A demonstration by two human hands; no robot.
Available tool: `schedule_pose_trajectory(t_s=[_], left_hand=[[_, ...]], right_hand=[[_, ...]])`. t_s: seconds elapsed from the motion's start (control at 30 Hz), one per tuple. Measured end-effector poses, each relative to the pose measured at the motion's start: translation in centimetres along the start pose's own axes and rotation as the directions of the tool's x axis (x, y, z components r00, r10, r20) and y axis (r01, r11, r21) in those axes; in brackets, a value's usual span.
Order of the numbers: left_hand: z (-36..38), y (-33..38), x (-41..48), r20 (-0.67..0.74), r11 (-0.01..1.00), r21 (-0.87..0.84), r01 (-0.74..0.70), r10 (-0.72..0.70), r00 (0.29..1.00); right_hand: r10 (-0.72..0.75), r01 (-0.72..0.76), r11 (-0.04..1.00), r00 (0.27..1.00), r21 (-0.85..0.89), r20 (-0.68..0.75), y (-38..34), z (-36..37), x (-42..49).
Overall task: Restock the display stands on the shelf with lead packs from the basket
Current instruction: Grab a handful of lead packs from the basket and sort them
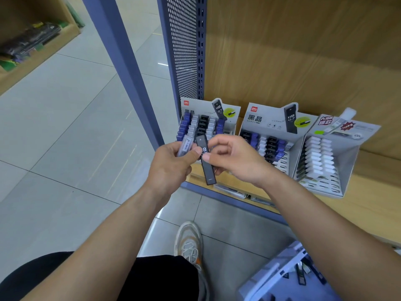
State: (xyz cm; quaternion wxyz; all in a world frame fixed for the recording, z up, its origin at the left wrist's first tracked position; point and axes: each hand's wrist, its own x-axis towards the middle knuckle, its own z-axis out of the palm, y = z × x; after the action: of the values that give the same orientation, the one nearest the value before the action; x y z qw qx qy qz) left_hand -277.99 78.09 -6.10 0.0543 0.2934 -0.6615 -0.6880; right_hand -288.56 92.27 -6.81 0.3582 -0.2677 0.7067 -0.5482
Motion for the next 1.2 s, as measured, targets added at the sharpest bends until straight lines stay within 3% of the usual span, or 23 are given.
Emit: schedule_pose_trajectory(t_s=[0.13, 0.4, 0.73, 0.9, 1.2], left_hand=[[-0.6, -0.2, 0.2, -0.072, 0.999, 0.032, 0.041, -0.039, 0.997], [-2.7, -1.4, 0.5, -0.119, 0.982, 0.147, 0.116, -0.099, 0.988], [-2.7, -0.9, 1.0, -0.143, 0.971, 0.197, 0.134, -0.107, 0.984], [-2.7, -1.3, 1.2, -0.137, 0.960, 0.216, 0.176, -0.149, 0.979], [-3.2, -1.1, 0.8, -0.077, 0.982, 0.166, 0.091, -0.079, 0.994]], right_hand=[[-0.003, 0.003, 1.000, 1.000, 0.000, -0.027, -0.3, -0.3, 0.8], [-0.133, -0.015, 0.919, 0.929, -0.394, -0.346, 1.7, -1.9, 6.4], [-0.254, 0.035, 0.777, 0.931, -0.629, -0.262, 4.3, 0.5, 9.2], [-0.272, 0.029, 0.763, 0.921, -0.645, -0.280, 4.7, 0.6, 9.7], [-0.235, 0.005, 0.753, 0.936, -0.658, -0.263, 4.7, 0.4, 10.1]])
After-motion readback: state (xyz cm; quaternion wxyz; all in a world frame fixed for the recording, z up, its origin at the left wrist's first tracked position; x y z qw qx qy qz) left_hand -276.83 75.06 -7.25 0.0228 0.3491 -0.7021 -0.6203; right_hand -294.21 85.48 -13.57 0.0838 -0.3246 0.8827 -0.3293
